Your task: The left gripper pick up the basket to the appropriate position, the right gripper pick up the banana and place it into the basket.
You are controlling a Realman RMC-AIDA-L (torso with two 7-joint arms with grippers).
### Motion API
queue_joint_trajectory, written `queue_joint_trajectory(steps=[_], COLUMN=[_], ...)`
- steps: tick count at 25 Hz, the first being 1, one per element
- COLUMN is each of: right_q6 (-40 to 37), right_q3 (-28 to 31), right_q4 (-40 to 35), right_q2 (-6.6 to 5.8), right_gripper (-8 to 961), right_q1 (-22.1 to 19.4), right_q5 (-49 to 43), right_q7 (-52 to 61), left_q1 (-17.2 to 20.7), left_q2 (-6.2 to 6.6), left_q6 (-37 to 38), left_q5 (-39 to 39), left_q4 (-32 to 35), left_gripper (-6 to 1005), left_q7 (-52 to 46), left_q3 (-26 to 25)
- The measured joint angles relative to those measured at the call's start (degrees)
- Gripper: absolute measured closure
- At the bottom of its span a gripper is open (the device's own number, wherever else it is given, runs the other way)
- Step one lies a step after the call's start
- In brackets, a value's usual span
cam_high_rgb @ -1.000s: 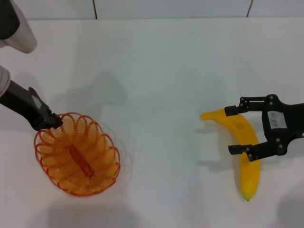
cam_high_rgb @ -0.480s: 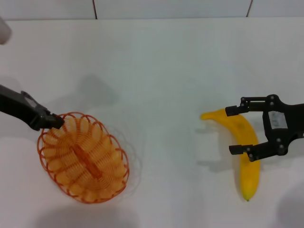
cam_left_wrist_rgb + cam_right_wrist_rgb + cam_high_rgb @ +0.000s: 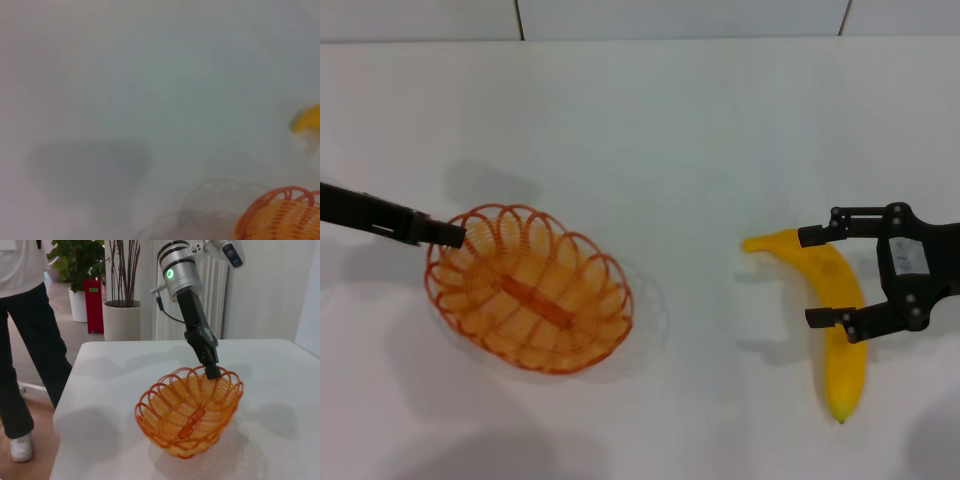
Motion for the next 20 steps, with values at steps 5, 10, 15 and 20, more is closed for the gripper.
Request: queue_joint_trajectory(steps=[5,10,15,20], right_q6=[0.04,-0.08,-0.13,-0.16], right_q3=[0.00,0.00,0.00,-0.06], right_q4=[-0.01,-0.01,-0.01,-0.01], right_q2=[0.12,0.12,0.09,0.09], right_gripper=[91,91,90,90], right_q1=[0.26,0.32,0.47,0.51], right_q5=[0.13,0.17,0.24,1.31], right_q7=[-0.03,0.09,0.15,-0.02], left_q1=[-0.68,-2.38,-3.18,-4.13], left_q2=[-0.08,0.26,0.27,0.39], left_q6=[-4.32,-7.99,-8.18,-8.52], left_q5=[-1.56,-4.32,-6.54,-5.39], left_q4=[-4.99,-10.79,-14.71,-18.14], left_gripper=[944,943,943,942], left_q7=[-3.21,-6.44,-8.90,-10.25], left_q3=[-0.28,-1.44,-1.39,-1.08])
